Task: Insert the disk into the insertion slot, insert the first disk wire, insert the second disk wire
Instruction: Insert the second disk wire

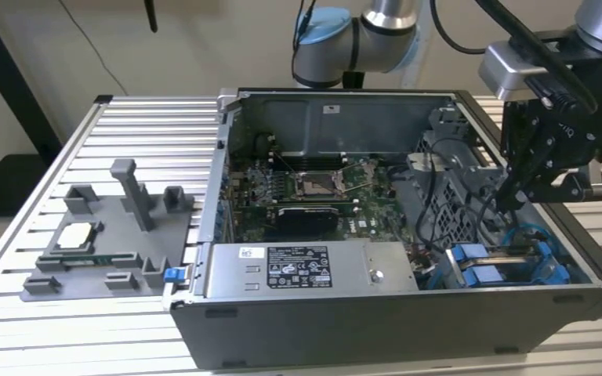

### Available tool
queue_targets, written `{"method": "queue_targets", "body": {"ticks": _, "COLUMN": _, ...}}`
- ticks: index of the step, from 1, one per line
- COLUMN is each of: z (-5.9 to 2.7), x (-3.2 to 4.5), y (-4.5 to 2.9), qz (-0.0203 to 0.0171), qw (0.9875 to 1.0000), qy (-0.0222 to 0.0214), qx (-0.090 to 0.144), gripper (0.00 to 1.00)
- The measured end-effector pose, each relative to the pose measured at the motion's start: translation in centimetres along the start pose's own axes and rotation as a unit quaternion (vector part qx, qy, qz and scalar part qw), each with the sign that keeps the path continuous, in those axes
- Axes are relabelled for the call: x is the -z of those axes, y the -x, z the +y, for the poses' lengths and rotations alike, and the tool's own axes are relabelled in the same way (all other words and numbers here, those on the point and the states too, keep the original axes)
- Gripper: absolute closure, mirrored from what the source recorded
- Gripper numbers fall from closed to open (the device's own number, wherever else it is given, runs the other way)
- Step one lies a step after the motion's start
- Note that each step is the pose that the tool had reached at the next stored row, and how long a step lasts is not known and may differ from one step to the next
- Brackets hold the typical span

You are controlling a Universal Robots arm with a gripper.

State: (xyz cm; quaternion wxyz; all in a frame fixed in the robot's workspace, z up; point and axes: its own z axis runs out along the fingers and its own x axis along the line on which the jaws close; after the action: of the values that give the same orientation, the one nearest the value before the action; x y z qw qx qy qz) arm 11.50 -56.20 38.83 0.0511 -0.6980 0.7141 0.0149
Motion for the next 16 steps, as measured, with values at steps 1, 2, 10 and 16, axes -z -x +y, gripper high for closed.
{"method": "queue_targets", "body": {"ticks": 1, "z": 0.0, "x": 0.0, "y": 0.0, "qz": 0.0, "qw": 1.0, "qy": 0.0, "qx": 0.0, "gripper": 1.0}}
{"method": "queue_targets", "body": {"ticks": 2, "z": 0.01, "x": -0.04, "y": 0.0, "qz": -0.0001, "qw": 1.0, "qy": 0.0, "qx": 0.0, "gripper": 1.0}}
{"method": "queue_targets", "body": {"ticks": 10, "z": 0.07, "x": -1.38, "y": -0.14, "qz": 0.0001, "qw": 1.0, "qy": -0.0003, "qx": -0.003, "gripper": 1.0}}
{"method": "queue_targets", "body": {"ticks": 16, "z": 0.11, "x": -2.43, "y": -0.5, "qz": 0.0001, "qw": 1.0, "qy": -0.0006, "qx": -0.003, "gripper": 1.0}}
